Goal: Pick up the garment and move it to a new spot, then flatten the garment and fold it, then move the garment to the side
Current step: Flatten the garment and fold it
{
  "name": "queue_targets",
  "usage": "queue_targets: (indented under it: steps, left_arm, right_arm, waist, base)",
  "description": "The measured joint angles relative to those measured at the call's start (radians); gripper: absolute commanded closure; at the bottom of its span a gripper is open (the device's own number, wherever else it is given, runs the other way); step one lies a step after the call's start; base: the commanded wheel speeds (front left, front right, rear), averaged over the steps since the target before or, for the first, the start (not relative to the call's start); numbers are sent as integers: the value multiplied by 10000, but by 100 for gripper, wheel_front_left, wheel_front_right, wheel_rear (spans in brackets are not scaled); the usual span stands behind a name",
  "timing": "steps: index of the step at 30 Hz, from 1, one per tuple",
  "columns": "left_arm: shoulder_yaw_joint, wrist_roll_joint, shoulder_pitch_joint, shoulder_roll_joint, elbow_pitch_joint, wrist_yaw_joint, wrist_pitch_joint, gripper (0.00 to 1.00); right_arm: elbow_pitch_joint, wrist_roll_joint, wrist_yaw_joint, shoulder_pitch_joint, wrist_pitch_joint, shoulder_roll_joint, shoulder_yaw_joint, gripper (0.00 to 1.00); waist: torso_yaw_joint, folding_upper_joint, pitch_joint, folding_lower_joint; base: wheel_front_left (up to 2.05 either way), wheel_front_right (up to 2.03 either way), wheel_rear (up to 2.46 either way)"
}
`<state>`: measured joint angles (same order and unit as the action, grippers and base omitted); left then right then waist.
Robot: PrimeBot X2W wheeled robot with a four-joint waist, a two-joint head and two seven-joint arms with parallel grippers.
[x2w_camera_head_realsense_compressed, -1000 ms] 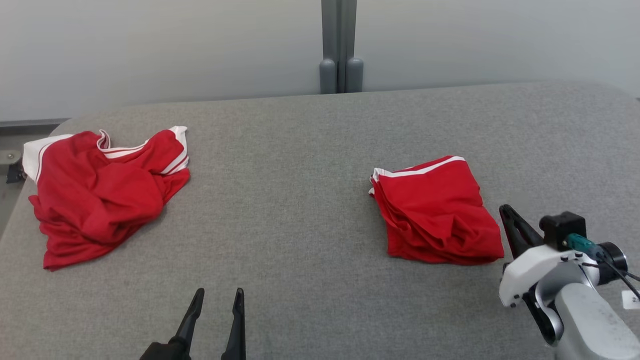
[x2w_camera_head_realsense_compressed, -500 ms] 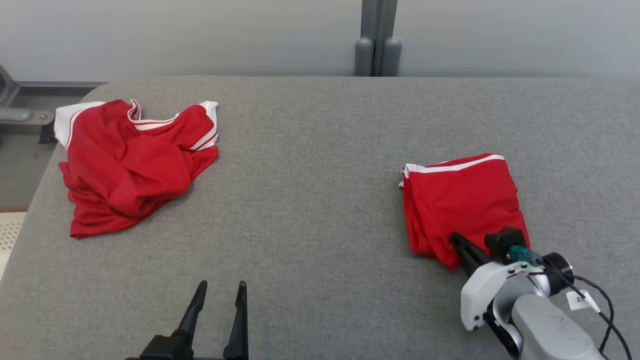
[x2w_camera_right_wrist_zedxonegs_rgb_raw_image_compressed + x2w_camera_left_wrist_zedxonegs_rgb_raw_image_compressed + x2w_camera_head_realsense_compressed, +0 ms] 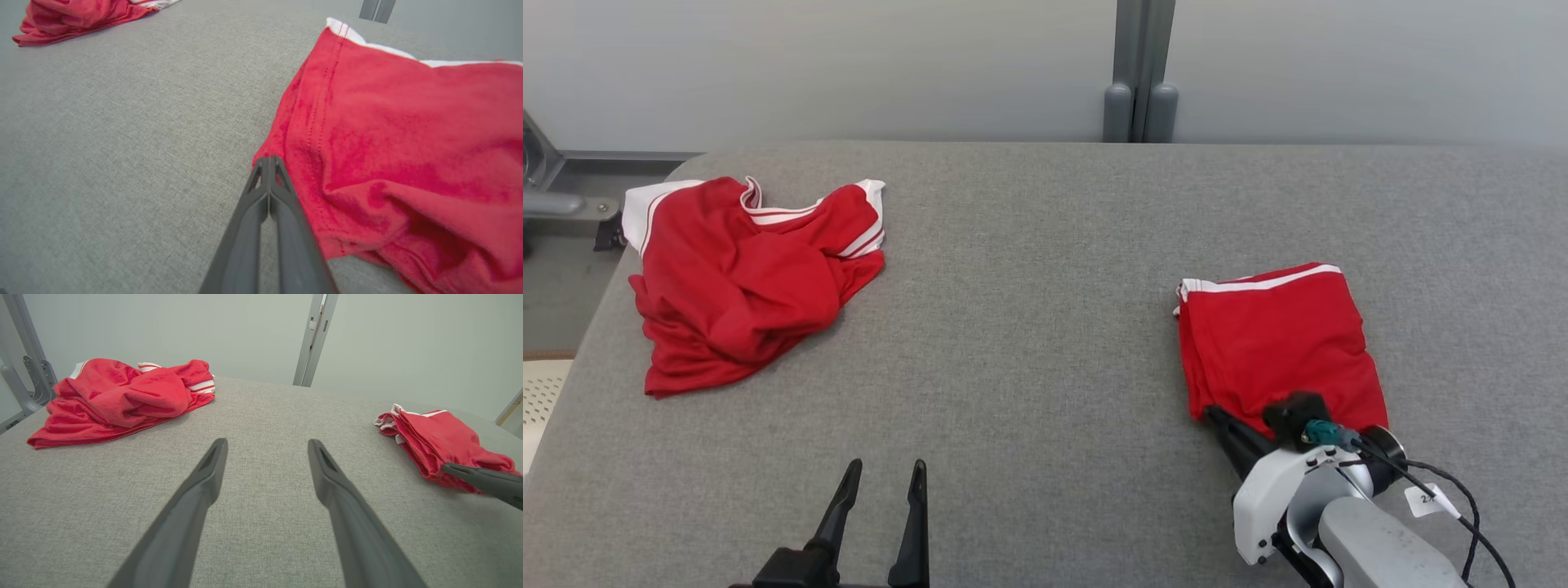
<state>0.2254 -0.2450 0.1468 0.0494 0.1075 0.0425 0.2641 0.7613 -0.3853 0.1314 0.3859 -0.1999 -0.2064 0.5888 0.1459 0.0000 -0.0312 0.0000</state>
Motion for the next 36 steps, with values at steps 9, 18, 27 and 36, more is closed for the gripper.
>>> queue_targets:
  steps: [9,18,27,36]
  left_arm:
    - [-284,134,-44,0,150,109,0,0]
    - [-700,188,-61,0,261,205,0,0]
    - [-955,232,-26,0,523,341,0,0]
    - [-1041,207,86,-2,573,408,0,0]
  right_arm:
    - [-1047,-102,0,-516,-529,-380,-1390,100]
    - [-2504,696,0,-1400,-617,-604,-3730,0]
    - [-3858,1064,0,-2687,-627,-660,-5237,0]
    - [-4579,1354,0,-3851,-627,-397,-5917,0]
  waist:
    - [-119,0,241,0]
    - [-598,0,419,0]
    - [-1032,0,620,0]
    - [-1249,0,697,0]
  base:
    - [0,0,0]
    - [0,0,0]
    - [0,0,0]
    - [0,0,0]
